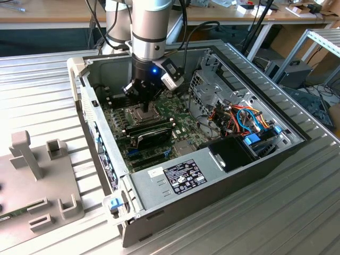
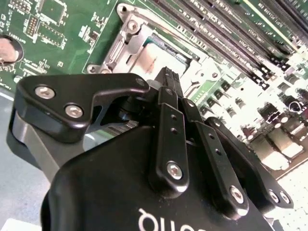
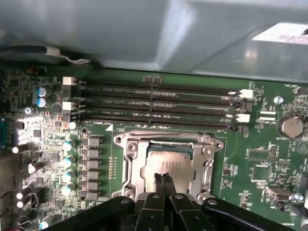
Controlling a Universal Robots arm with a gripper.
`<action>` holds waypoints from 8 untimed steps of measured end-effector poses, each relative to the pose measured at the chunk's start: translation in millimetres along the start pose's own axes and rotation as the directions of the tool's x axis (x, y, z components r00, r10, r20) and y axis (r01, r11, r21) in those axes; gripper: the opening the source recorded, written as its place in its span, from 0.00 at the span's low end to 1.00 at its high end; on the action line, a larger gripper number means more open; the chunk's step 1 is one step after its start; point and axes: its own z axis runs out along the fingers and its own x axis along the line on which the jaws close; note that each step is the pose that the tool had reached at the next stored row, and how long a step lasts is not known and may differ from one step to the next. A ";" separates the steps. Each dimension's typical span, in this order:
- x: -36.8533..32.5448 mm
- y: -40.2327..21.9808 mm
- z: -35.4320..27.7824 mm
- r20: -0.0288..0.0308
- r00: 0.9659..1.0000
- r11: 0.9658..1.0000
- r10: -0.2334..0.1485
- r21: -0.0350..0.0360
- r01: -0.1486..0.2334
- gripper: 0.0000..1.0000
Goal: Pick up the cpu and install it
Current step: 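Install the second cpu locking lever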
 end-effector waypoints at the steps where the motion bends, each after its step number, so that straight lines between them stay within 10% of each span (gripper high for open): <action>1: -0.2 0.2 -1.1 0.000 1.000 1.000 0.000 0.000 0.000 0.11; 8: -2.2 -1.3 -23.3 -0.006 1.000 1.000 0.000 0.001 0.000 0.11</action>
